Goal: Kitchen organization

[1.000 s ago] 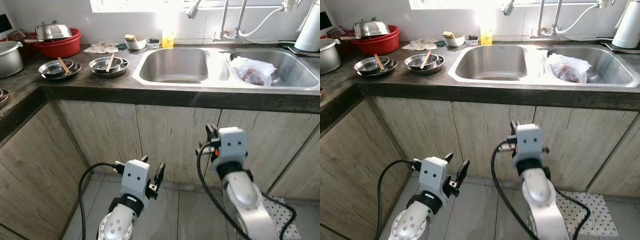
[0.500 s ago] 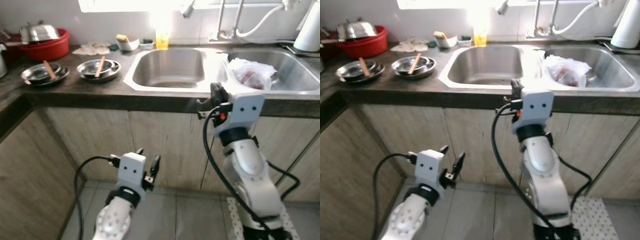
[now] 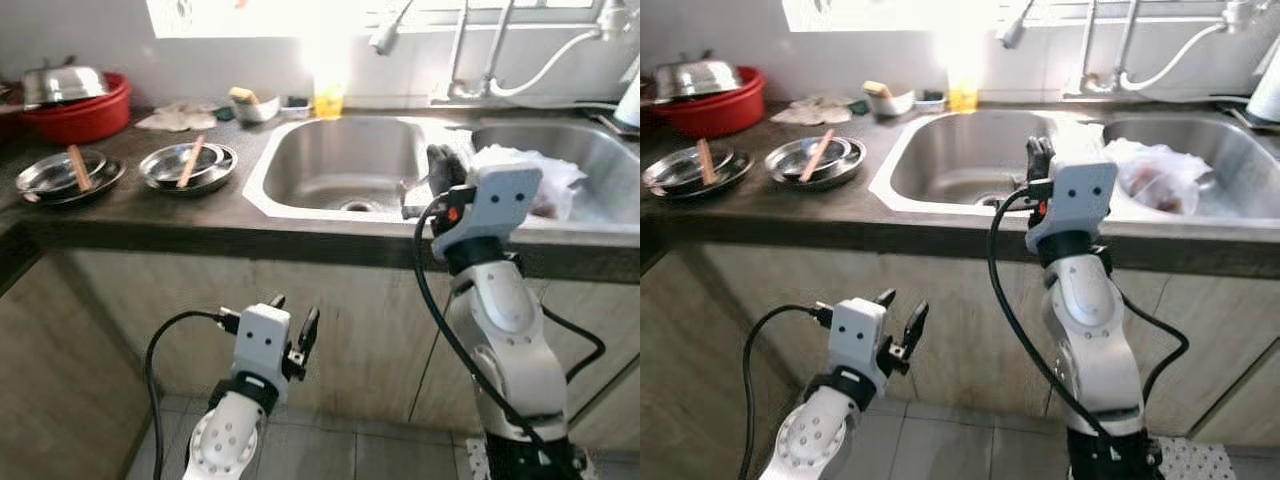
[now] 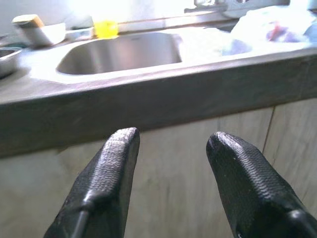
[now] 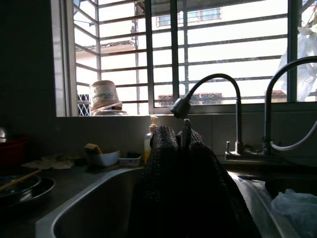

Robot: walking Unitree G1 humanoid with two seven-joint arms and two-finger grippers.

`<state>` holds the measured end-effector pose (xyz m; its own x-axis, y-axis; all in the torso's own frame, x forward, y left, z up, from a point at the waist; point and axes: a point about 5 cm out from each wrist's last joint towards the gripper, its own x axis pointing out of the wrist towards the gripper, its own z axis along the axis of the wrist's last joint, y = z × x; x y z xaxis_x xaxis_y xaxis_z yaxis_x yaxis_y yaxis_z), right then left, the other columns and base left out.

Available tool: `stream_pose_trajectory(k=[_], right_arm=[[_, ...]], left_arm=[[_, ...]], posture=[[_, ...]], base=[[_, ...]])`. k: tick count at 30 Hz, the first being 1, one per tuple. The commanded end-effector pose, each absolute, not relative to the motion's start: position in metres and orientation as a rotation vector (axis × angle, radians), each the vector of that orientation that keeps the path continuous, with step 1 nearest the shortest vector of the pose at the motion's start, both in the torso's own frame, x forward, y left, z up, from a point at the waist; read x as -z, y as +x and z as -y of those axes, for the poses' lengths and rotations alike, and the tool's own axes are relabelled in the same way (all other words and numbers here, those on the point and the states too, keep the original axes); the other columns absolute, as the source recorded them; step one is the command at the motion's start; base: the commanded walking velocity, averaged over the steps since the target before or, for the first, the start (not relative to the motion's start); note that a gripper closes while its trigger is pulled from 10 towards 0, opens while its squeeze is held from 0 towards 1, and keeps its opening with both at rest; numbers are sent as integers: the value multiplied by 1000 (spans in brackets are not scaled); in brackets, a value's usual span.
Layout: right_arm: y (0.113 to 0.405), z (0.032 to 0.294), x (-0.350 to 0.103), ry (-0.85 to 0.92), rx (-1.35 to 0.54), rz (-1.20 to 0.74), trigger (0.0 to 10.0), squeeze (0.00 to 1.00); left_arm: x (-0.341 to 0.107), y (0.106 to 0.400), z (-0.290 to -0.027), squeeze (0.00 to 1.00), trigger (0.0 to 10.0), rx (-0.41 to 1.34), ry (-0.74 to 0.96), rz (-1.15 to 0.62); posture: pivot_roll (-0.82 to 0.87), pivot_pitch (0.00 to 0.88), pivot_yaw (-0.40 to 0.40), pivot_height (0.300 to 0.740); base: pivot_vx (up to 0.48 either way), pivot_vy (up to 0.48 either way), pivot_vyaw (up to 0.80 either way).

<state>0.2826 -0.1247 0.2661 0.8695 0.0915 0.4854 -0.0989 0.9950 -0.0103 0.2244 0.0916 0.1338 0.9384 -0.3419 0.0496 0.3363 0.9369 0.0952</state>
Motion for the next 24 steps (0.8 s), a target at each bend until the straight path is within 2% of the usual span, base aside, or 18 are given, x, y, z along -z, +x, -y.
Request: stream_pose_trajectory(k=[1,19,24], right_arm=[[285,125,-270,22,-108,516,10000,0],[293,124,-271,-19,-148,499,10000,0],[296,120,-271,-36,-173,492,10000,0]], left_arm=[[-136,224,-89,0,10000,354,85,72],[-142,227,-90,0,10000,338,87,102],[-142,229,-91,0,10000,322,81,99]], posture=[[81,45,-2,740],[79,33,-8,740],[77,41,-9,740]], base=[[454,0,0],[445,0,0],[122,0,0]])
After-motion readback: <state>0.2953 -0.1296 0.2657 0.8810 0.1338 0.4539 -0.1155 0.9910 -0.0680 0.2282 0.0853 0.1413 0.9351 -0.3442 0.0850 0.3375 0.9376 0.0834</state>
